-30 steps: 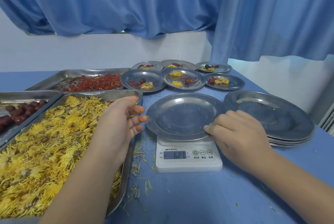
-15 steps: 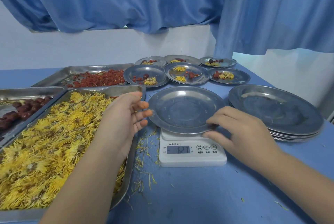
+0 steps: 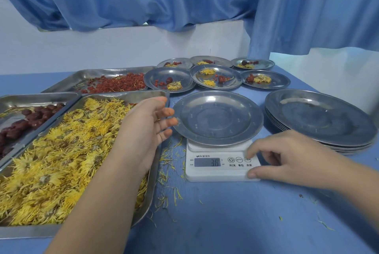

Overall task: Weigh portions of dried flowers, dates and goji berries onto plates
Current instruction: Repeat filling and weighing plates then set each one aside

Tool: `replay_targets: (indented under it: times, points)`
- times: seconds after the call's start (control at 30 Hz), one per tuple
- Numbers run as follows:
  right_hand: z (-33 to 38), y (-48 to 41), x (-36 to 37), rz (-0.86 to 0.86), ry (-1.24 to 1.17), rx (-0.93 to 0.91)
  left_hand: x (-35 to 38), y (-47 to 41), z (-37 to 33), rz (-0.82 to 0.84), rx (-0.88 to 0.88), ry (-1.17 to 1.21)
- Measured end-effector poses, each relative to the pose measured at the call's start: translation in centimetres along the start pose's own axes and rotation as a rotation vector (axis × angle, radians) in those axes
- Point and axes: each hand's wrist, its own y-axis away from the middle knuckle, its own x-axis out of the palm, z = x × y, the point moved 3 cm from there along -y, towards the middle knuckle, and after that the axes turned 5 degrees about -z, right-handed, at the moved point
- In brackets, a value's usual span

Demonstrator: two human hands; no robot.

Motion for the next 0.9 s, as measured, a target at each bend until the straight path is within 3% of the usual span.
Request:
replay_targets:
  times: [0.9]
  points:
    - [0.57,-0.23,0.60,0.024,0.004,0.059,0.04,-0.08,0.12,0.020,-0.007,-0.010]
